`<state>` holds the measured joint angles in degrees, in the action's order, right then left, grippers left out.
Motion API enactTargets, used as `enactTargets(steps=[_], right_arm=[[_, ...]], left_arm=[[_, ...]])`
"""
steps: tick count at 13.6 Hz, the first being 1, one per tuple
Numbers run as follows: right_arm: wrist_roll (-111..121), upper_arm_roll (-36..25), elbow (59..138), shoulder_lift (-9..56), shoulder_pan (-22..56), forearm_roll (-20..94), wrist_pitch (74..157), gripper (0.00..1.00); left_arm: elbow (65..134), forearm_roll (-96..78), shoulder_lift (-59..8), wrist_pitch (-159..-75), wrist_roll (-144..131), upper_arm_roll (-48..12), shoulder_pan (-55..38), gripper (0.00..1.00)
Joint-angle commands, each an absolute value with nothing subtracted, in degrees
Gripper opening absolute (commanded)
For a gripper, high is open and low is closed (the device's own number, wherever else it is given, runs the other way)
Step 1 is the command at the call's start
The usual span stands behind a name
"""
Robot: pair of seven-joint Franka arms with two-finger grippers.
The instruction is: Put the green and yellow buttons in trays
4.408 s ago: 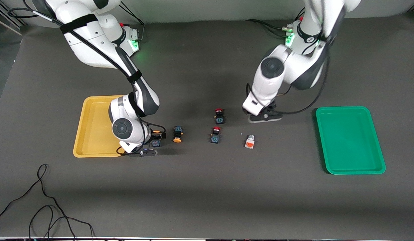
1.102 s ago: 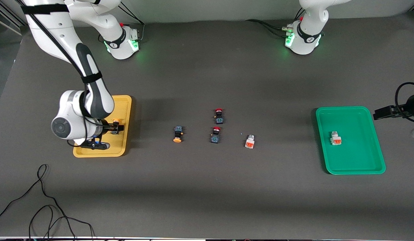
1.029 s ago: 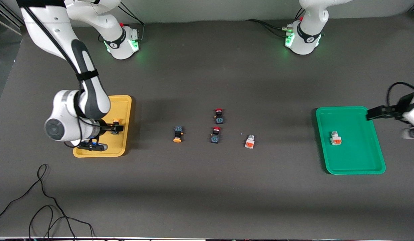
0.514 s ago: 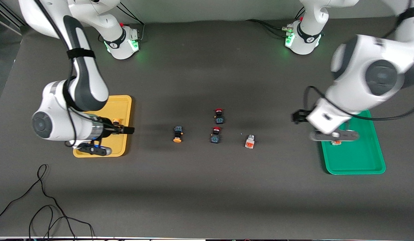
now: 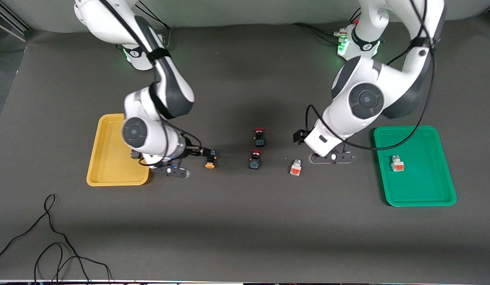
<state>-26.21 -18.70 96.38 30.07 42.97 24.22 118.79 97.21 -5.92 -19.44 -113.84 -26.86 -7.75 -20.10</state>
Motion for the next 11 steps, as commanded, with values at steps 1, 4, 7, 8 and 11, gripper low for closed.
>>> enactTargets(steps=[1, 4, 7, 8, 11], right_arm=[[-26.11, -19.42, 94.66, 36.11, 44.99, 25.66, 123.56, 1.0], [-25.75, -19.42, 94.92, 39.89, 45.88, 25.66, 126.74, 1.0], [-25.75, -19.34, 95.36, 42.0, 46.31, 25.75, 129.37, 1.0], [-25.75, -19.34, 95.36, 42.71, 46.75, 25.75, 129.98, 1.0], [-25.84, -19.34, 95.36, 43.51, 47.11, 25.75, 130.87, 0.96]], left_arm=[[101.95, -6.59, -21.78, -121.18, -27.6, -6.68, -22.93, 0.99], [101.87, -5.37, -27.32, -125.32, -27.6, -5.98, -23.38, 0.99], [101.78, 0.52, -31.01, -129.63, -29.61, -5.98, -23.47, 0.99], [101.69, 1.14, -31.98, -131.38, -29.71, -5.98, -23.55, 0.99], [101.6, 2.81, -35.5, -136.3, -29.79, -5.98, -23.82, 0.99]])
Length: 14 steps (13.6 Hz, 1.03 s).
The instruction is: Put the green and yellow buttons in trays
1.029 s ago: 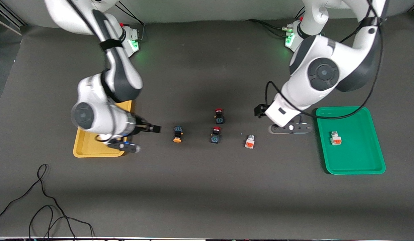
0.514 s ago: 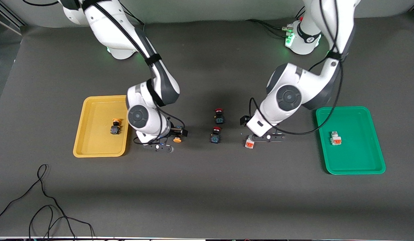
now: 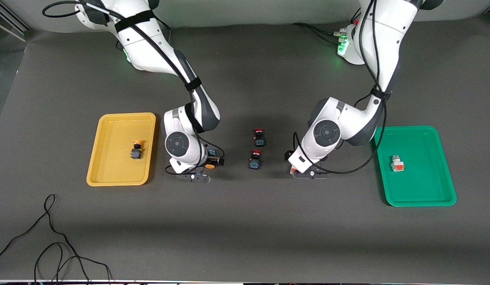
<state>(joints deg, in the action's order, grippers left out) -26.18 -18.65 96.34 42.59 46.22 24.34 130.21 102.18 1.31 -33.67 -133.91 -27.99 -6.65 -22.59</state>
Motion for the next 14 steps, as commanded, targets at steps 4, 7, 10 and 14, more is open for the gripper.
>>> enactTargets(steps=[4, 7, 10, 14], right_arm=[[-25.4, -19.34, 95.36, 43.95, 47.11, 25.75, 131.39, 0.0], [-25.92, -19.34, 95.36, 42.37, 47.02, 26.01, 131.05, 0.0], [-25.32, -20.21, 95.27, 37.38, 46.41, 26.02, 127.03, 0.0], [-21.64, -27.58, 94.83, 26.13, 45.97, 25.23, 111.22, 0.0]], left_arm=[[101.34, 5.36, -38.05, -139.83, -29.79, -5.98, -24.34, 0.99], [101.16, 5.45, -38.5, -140.27, -29.79, -6.06, -24.43, 0.81], [101.16, 5.45, -38.58, -140.54, -29.79, -5.98, -24.87, 0.34], [101.07, 5.36, -38.5, -140.71, -29.79, -5.89, -24.7, 0.08]])
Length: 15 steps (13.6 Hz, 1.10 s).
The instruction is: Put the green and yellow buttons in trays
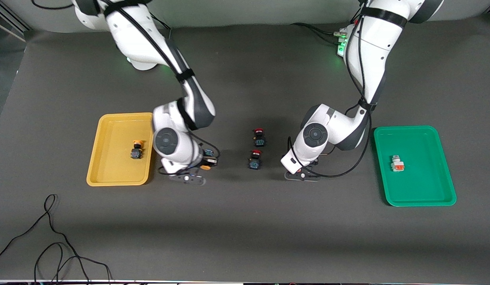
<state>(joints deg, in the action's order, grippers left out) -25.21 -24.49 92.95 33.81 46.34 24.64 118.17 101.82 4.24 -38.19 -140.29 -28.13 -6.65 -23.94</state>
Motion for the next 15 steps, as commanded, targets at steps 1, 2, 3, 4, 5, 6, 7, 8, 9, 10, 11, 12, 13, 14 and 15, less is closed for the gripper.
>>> enactTargets(steps=[1, 2, 3, 4, 5, 6, 7, 8, 9, 10, 11, 12, 13, 14, 15], right_arm=[[-19.36, -29.86, 94.92, 23.32, 46.05, 25.22, 107.44, 0.0], [-17.77, -32.06, 94.83, 21.29, 46.14, 25.14, 104.79, 0.0], [-16.8, -34.08, 94.92, 19.01, 46.23, 24.53, 102.5, 0.0], [-15.57, -35.67, 94.83, 17.33, 46.14, 22.78, 100.74, 0.0], [-13.73, -37.16, 94.83, 16.1, 46.14, 20.24, 99.16, 0.0], [-11.97, -38.66, 94.92, 15.48, 46.14, 18.21, 98.36, 0.0], [-8.73, -40.5, 95.27, 15.29, 46.14, 17.24, 97.39, 0.0], [-2.96, -42.43, 95.36, 15.55, 46.06, 16.79, 96.69, 0.0], [3.45, -44.97, 96.14, 15.99, 46.05, 16.35, 96.51, 0.0], [9.08, -47.44, 96.85, 16.43, 45.88, 16.0, 96.59, 0.0], [14.27, -49.55, 98.07, 16.96, 45.36, 15.91, 97.2, 0.0], [19.46, -50.88, 99.13, 17.31, 44.22, 15.91, 97.82, 0.0], [24.3, -51.15, 99.66, 18.1, 41.77, 15.91, 98.43, 0.0], [27.22, -51.15, 99.75, 19.15, 39.4, 15.91, 98.52, 0.0], [30.03, -51.07, 100.02, 20.73, 37.11, 16.26, 98.96, 0.0]], left_arm=[[101.07, 5.36, -38.24, -140.54, -29.88, -5.89, -24.52, 0.06], [101.07, 5.36, -37.45, -139.93, -29.97, -5.89, -24.26, 0.06], [101.25, 5.19, -35.61, -139.05, -30.49, -5.89, -23.56, 0.06], [101.42, 5.27, -33.25, -137.48, -31.28, -5.89, -23.29, 0.06], [101.16, 5.27, -30.09, -132.68, -31.46, -5.98, -23.29, 0.06], [100.99, 5.19, -26.32, -127.49, -31.38, -5.98, -23.38, 0.06], [100.9, 4.84, -22.97, -123.96, -31.46, -6.06, -23.29, 0.05], [100.9, 4.75, -19.81, -121.49, -31.46, -6.06, -23.12, 0.05], [100.99, 4.75, -17.34, -119.03, -31.29, -5.98, -22.77, 0.05], [100.99, 4.75, -15.49, -116.22, -30.59, -5.98, -21.63, 0.02], [100.99, 4.75, -13.9, -114.02, -29.89, -5.98, -20.14, 0.0], [101.07, 4.66, -12.41, -111.65, -27.19, -5.98, -17.69, 0.0], [101.07, 4.4, -11.17, -109.45, -23.94, -6.06, -14.79, 0.0], [100.99, 4.39, -10.21, -107.68, -19.56, -6.06, -11.02, 0.01], [100.99, 4.31, -9.41, -105.75, -13.42, -6.06, -7.16, 0.01]])
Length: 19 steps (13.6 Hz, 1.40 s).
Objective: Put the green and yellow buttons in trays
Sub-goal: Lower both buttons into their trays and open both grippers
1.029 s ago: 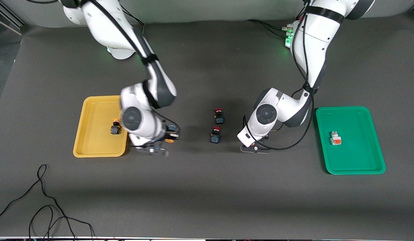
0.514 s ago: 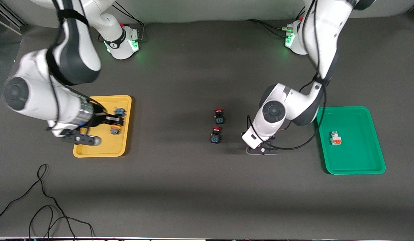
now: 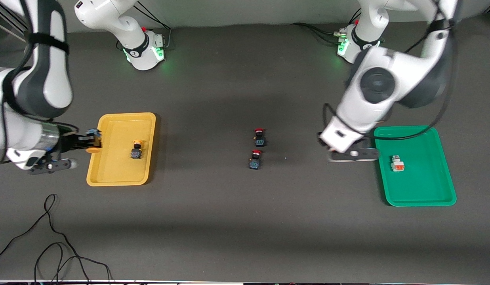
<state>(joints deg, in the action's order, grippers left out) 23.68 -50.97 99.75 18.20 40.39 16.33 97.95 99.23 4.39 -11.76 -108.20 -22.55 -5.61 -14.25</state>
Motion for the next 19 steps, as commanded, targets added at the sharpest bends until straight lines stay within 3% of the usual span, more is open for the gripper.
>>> enactTargets(steps=[1, 5, 8, 11, 13, 15, 17, 19], right_arm=[[33.1, -51.06, 101.24, 21.26, 35.52, 16.61, 100.44, 0.0], [40.41, -50.63, 109.84, 23.55, 32.17, 20.98, 111.6, 0.0], [40.87, -50.28, 112.75, 27.06, 32.87, 25.91, 114.68, 0.0], [43.94, -47.64, 117.41, 29.08, 33.22, 28.82, 123.46, 0.0], [45.43, -47.46, 117.68, 31.37, 33.22, 31.54, 124.89, 0.0], [48.42, -46.93, 117.86, 33.39, 33.31, 36.36, 124.89, 0.0], [49.13, -46.85, 117.77, 35.41, 33.22, 37.62, 125.33, 0.0], [49.13, -46.15, 117.86, 35.86, 33.22, 37.88, 126.47, 0.0]], left_arm=[[100.9, 3.87, -9.06, -104.51, -7.18, -5.89, -3.29, 0.01], [101.16, 3.78, -11.33, -105.02, 8.94, -5.98, 13.58, 0.01], [101.42, 3.78, -16.76, -107.14, 11.78, -5.89, 20.55, 0.05], [103.35, 3.87, -23.36, -114.22, 11.51, -5.89, 22.5, 0.05], [106.25, 3.87, -26.88, -121.35, 10.72, -5.89, 22.67, 0.04], [106.44, 3.78, -29.34, -123.04, 10.72, -5.89, 23.29, 0.05], [106.43, 3.87, -30.93, -125.14, 10.72, -5.89, 23.73, 0.13], [106.26, 3.78, -32.69, -126.03, 10.72, -5.89, 23.91, 0.46]])
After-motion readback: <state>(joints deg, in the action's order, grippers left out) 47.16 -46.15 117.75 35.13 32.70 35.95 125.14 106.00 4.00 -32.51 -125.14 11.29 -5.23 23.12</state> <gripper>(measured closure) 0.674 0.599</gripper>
